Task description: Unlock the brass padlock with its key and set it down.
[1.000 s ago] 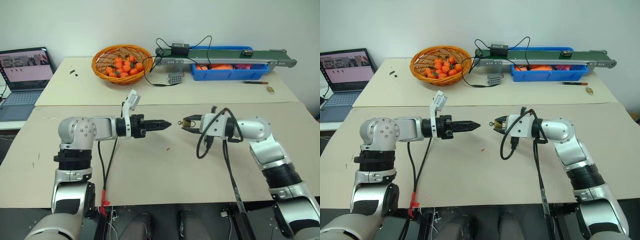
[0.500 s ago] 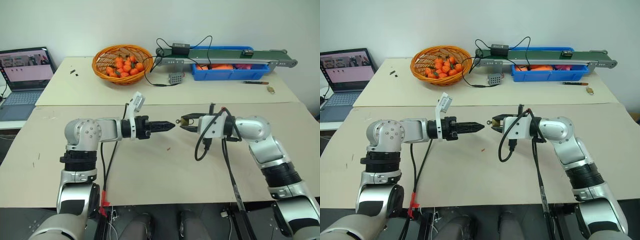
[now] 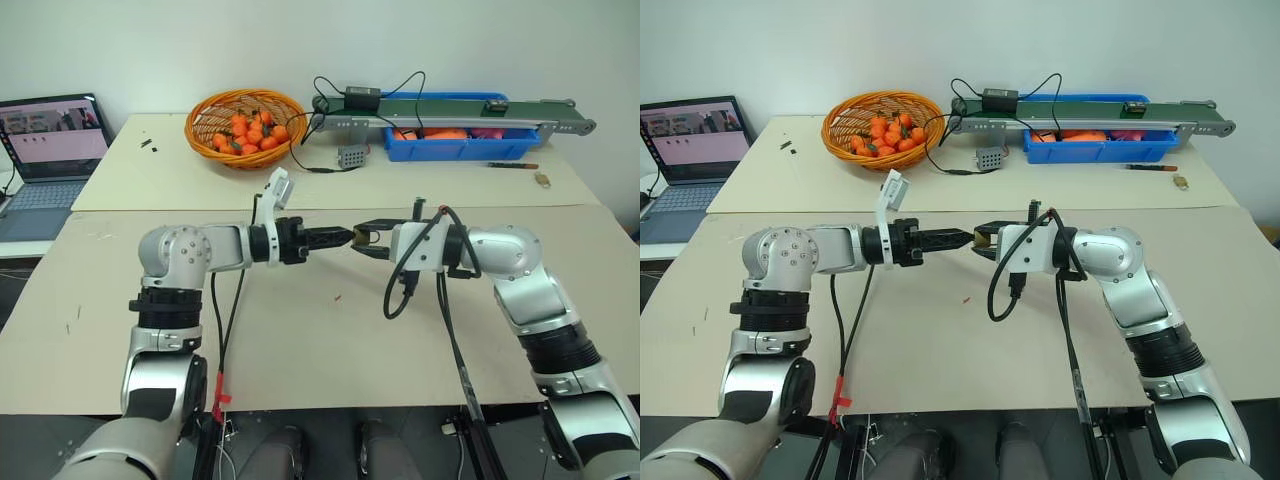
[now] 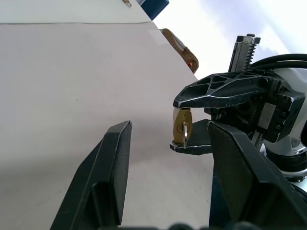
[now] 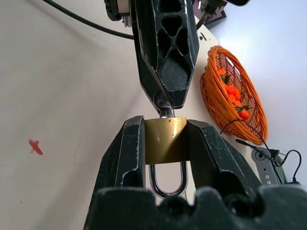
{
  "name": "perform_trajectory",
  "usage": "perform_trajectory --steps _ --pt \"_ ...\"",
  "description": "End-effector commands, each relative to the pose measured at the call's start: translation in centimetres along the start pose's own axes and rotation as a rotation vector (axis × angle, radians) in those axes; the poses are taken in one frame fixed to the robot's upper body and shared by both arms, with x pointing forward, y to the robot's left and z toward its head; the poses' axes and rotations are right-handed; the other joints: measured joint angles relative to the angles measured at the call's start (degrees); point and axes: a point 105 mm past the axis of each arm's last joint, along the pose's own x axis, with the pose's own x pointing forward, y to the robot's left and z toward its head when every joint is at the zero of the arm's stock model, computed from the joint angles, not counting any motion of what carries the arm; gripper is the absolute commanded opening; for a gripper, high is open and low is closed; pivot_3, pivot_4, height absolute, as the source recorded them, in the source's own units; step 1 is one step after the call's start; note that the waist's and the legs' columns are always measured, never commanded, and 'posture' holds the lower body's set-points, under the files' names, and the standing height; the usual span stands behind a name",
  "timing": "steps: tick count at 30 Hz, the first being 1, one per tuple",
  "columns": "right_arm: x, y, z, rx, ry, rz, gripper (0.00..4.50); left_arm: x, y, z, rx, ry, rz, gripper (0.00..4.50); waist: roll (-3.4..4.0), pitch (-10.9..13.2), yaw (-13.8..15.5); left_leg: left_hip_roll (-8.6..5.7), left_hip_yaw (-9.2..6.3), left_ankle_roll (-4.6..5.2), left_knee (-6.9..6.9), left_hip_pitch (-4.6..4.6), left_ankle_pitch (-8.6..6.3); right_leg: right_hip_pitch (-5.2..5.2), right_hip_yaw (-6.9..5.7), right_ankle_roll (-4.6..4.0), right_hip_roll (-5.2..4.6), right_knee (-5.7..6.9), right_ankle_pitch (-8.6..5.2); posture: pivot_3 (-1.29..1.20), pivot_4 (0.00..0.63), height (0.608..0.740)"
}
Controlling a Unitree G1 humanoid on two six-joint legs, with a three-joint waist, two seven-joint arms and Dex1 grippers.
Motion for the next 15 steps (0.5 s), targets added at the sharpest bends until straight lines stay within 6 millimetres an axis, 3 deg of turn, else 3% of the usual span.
perform_trajectory --steps 1,4,9,15 --pt "-0.47 -1.07 1.08 -0.038 -0.023 -0.034 0.9 0.22 -1.05 0.94 0.042 -0.016 -0.04 2.67 0.0 0.0 0.0 0.0 0.0 0.0 0.0 0.0 0.0 0.0 0.0 0.0 0.0 0.0 0.0 0.0 0.15 0.74" --pt "-0.53 -1.11 0.94 -0.03 -0.02 -0.038 0.9 0.2 -1.1 0.88 0.041 -0.014 -0.043 2.02 0.0 0.0 0.0 0.0 0.0 0.0 0.0 0.0 0.0 0.0 0.0 0.0 0.01 0.0 0.0 0.0 0.15 0.74" --pt "-0.68 -1.28 0.49 -0.022 -0.009 -0.045 0.9 0.14 -1.02 0.75 0.04 -0.011 -0.044 0.16 0.0 0.0 0.0 0.0 0.0 0.0 0.0 0.0 0.0 0.0 0.0 0.0 0.01 0.0 0.0 0.0 0.15 0.74" --pt "-0.71 -1.57 0.41 -0.029 -0.005 -0.047 0.9 0.11 -0.86 0.7 0.041 -0.007 -0.037 0.06 0.0 0.0 0.0 0.0 0.0 0.0 0.0 0.0 0.0 0.0 0.0 0.0 0.01 0.0 0.0 0.0 0.15 0.74"
